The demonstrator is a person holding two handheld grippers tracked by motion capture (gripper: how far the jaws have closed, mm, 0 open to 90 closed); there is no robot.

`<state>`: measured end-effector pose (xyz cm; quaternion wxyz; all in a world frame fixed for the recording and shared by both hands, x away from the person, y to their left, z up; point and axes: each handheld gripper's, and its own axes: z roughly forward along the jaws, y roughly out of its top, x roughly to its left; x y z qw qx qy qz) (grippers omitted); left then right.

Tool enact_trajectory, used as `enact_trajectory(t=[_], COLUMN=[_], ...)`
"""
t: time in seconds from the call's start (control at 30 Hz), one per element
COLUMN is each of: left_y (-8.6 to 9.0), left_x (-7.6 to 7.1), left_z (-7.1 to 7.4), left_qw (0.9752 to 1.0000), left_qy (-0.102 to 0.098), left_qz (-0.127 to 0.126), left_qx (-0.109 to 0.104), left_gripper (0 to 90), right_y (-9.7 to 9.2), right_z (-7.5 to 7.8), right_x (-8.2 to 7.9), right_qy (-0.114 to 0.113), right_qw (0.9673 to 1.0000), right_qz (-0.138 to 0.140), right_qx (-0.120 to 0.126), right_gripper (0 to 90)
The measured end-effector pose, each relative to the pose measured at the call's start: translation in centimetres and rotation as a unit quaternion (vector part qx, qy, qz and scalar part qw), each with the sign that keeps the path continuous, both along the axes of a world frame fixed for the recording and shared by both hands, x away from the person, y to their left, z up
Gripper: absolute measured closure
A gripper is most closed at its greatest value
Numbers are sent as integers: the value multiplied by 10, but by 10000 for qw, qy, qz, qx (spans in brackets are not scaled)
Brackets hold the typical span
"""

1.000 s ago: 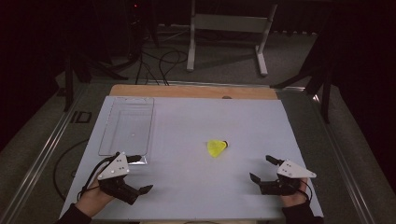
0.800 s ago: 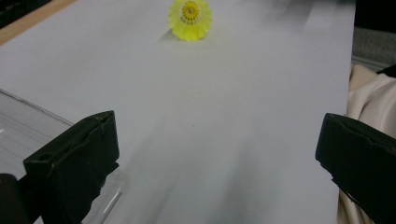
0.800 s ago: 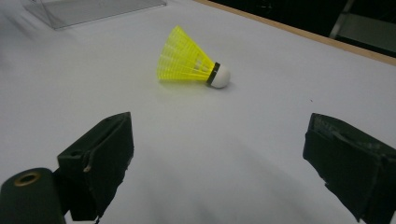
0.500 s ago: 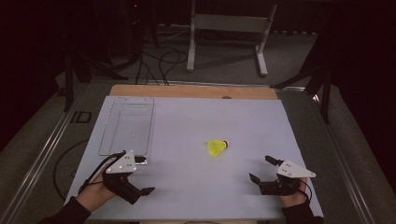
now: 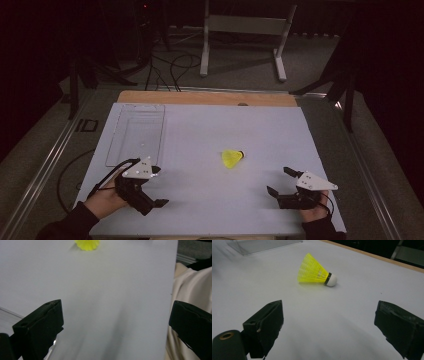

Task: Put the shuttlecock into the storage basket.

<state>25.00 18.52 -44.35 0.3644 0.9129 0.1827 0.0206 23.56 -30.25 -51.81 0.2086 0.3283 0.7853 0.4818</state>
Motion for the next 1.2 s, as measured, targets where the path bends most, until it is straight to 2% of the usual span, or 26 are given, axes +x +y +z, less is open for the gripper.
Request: enact_trajectory(t=[0.03,0.2,0.3,0.5,0.67,1.0,1.2], left_y=[0,-9,-15,-28,-35,-44,-55], left_x=[0,5,7,6,10,19,21], left_z=[0,3,3,5,8,10,13], left_qw=[10000,9993,9979,9943,9937,9933,9928], left_qy=[0,165,278,252,409,553,600], left_qz=[0,-94,-151,-135,-158,140,46], left_qx=[0,326,565,1026,1033,1010,1031], left_gripper=[3,2,2,2,2,3,3], right_y=[0,0,0,0,1,1,1], right_z=[0,0,0,-1,-1,-1,-1], right_x=[0,0,0,0,0,0,0], right_qy=[0,15,19,30,45,58,58], right_qw=[10000,10000,10000,10000,10000,10000,10000], right_qz=[0,7,8,18,12,18,10], right_qx=[0,-5,-1,1,-2,-31,-37], right_gripper=[88,89,89,89,88,89,89])
